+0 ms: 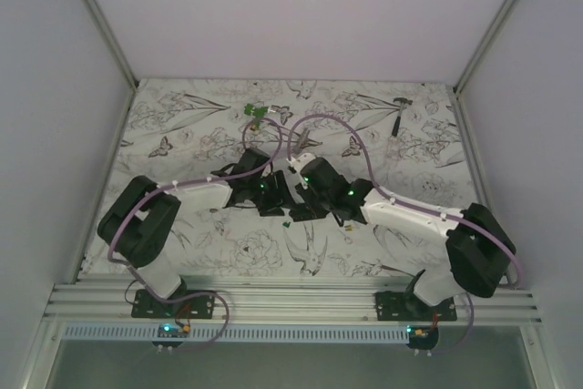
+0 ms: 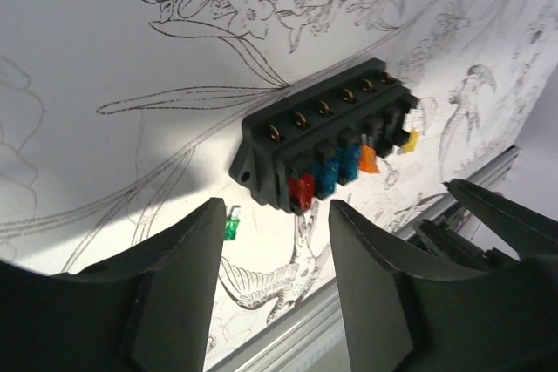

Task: Snap on the fuse box
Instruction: Install the fuse at the fuse box base.

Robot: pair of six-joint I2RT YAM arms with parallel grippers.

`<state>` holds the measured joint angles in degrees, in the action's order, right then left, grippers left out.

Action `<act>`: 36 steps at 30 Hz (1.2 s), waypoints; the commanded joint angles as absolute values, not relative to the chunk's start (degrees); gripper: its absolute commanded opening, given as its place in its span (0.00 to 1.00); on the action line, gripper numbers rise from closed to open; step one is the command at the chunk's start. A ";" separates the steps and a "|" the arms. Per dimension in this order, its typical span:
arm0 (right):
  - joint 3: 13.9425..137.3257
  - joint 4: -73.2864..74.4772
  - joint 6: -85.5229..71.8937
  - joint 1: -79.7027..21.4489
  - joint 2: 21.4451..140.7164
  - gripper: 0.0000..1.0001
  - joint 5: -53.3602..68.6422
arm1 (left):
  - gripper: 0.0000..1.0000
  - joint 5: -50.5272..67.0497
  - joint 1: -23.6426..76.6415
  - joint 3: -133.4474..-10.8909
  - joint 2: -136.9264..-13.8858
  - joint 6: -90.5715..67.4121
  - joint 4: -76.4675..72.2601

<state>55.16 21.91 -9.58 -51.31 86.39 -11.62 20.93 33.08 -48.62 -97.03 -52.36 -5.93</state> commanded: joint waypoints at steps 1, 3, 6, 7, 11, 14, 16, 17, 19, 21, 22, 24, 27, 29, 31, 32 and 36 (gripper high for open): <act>52.07 13.92 -1.75 -51.73 82.30 0.33 -8.65 | 0.55 20.69 31.60 -46.94 -90.96 -53.95 -4.82; 50.35 11.75 0.64 -51.73 81.17 0.34 -7.38 | 0.58 21.19 30.65 -46.07 -88.68 -54.28 -4.78; 49.17 10.02 2.97 -51.75 81.39 0.34 -5.57 | 0.63 22.10 29.00 -44.41 -85.88 -54.56 -4.83; 49.06 9.75 3.56 -51.72 81.69 0.34 -5.02 | 0.64 22.41 28.47 -43.85 -85.11 -54.64 -4.79; 48.64 8.57 4.95 -51.77 83.02 0.34 -4.68 | 0.69 23.36 26.73 -41.58 -82.75 -54.93 -4.83; 48.19 7.71 5.62 -51.75 83.66 0.34 -5.35 | 0.71 23.54 25.69 -39.99 -81.47 -55.02 -4.72; 48.23 7.44 6.03 -51.76 84.40 0.34 -5.36 | 0.73 23.63 24.97 -39.23 -80.86 -55.02 -4.67; 48.37 7.43 6.18 -51.73 84.91 0.34 -5.50 | 0.74 23.71 24.70 -38.98 -80.60 -54.96 -4.67; 48.58 7.60 6.45 -51.73 85.92 0.34 -5.99 | 0.75 24.06 24.09 -38.59 -80.44 -54.93 -4.58; 48.68 7.64 6.56 -51.71 86.60 0.34 -6.29 | 0.76 24.16 23.68 -38.34 -80.48 -54.87 -4.49; 48.65 7.65 6.64 -51.75 86.87 0.34 -6.54 | 0.77 24.17 23.57 -38.25 -80.41 -54.85 -4.41; 48.52 7.55 6.85 -51.69 87.13 0.34 -7.22 | 0.79 24.08 23.33 -38.14 -80.49 -54.71 -4.33; 48.52 7.64 7.33 -51.68 87.84 0.34 -7.99 | 0.81 24.10 23.20 -38.14 -80.67 -54.58 -4.22; 48.52 7.54 7.62 -51.68 88.28 0.34 -8.04 | 0.83 24.08 23.17 -38.29 -80.87 -54.54 -4.11; 48.67 7.56 7.73 -51.68 88.85 0.33 -8.04 | 0.84 24.15 23.15 -38.31 -81.14 -54.49 -4.13; 48.73 7.56 7.81 -51.68 89.15 0.33 -8.05 | 0.84 24.17 23.17 -38.26 -81.15 -54.49 -4.11; 48.63 7.20 8.02 -51.68 89.45 0.32 -8.01 | 0.84 24.10 23.19 -38.33 -81.26 -54.41 -4.04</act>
